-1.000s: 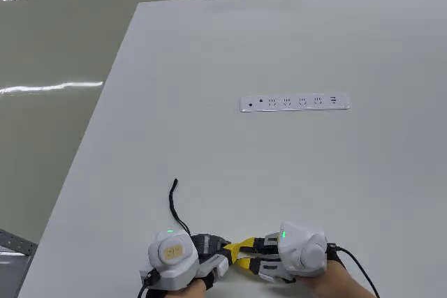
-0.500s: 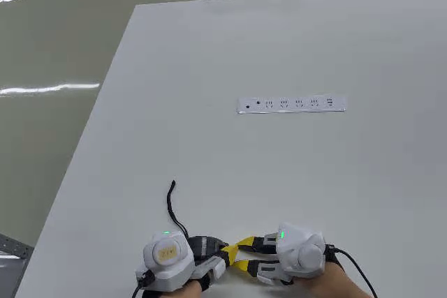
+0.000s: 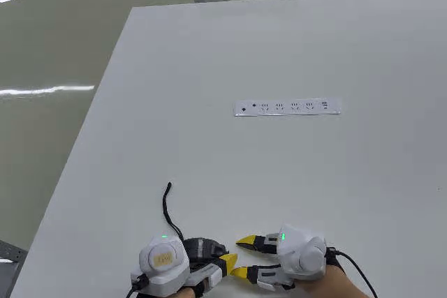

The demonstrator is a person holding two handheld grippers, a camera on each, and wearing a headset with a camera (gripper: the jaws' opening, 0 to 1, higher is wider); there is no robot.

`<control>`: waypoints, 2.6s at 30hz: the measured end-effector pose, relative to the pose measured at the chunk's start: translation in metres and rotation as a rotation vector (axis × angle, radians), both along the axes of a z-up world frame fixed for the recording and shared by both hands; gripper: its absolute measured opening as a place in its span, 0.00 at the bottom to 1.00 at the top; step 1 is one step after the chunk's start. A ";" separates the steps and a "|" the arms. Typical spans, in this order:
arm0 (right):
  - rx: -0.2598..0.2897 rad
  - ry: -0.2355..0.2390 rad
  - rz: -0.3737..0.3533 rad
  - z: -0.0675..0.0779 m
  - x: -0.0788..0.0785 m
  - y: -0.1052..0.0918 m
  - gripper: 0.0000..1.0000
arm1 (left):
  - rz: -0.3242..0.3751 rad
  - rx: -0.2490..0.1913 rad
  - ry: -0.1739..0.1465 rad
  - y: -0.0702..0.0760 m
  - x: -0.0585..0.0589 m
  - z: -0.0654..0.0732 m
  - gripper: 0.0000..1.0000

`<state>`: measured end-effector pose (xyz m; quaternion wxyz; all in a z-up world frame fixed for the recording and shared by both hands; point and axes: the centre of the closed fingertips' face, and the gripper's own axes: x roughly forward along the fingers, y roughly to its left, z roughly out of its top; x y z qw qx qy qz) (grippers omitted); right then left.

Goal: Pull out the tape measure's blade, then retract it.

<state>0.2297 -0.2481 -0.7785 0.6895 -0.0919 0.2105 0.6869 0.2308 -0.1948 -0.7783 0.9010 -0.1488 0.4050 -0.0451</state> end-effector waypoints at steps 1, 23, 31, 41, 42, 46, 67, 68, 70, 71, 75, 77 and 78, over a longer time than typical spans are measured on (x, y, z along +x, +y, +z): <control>-0.001 0.001 0.000 0.000 0.000 -0.001 0.36 | -0.007 0.011 -0.003 0.001 0.000 0.000 0.82; -0.038 -0.016 -0.101 0.012 0.002 -0.035 0.40 | -0.194 0.028 -0.096 -0.003 -0.004 0.016 0.79; -0.043 -0.017 -0.137 0.014 -0.001 -0.050 0.40 | -0.251 0.037 -0.118 0.002 -0.007 0.021 0.79; -0.047 -0.032 -0.178 0.021 0.000 -0.068 0.42 | -0.310 0.077 -0.148 0.008 -0.014 0.026 0.79; -0.045 -0.033 -0.184 0.022 0.001 -0.070 0.42 | -0.314 0.077 -0.145 0.009 -0.015 0.026 0.79; -0.041 -0.028 -0.211 0.029 0.001 -0.076 0.44 | -0.333 0.074 -0.155 0.011 -0.018 0.028 0.79; -0.074 -0.031 -0.331 0.037 -0.009 -0.120 0.53 | -0.401 0.049 -0.218 0.026 -0.042 0.048 0.82; -0.073 -0.032 -0.333 0.038 -0.010 -0.122 0.53 | -0.398 0.048 -0.217 0.028 -0.043 0.048 0.82; -0.070 -0.031 -0.347 0.040 -0.011 -0.127 0.53 | -0.394 0.051 -0.222 0.031 -0.046 0.049 0.82; -0.070 -0.030 -0.354 0.041 -0.012 -0.129 0.53 | -0.390 0.048 -0.224 0.033 -0.048 0.049 0.82; -0.062 -0.025 -0.375 0.042 -0.014 -0.136 0.55 | -0.390 0.047 -0.224 0.037 -0.053 0.048 0.82; -0.061 -0.022 -0.383 0.044 -0.016 -0.139 0.56 | -0.395 0.049 -0.223 0.039 -0.056 0.048 0.83; -0.062 -0.025 -0.384 0.044 -0.017 -0.141 0.56 | -0.397 0.047 -0.222 0.039 -0.057 0.049 0.83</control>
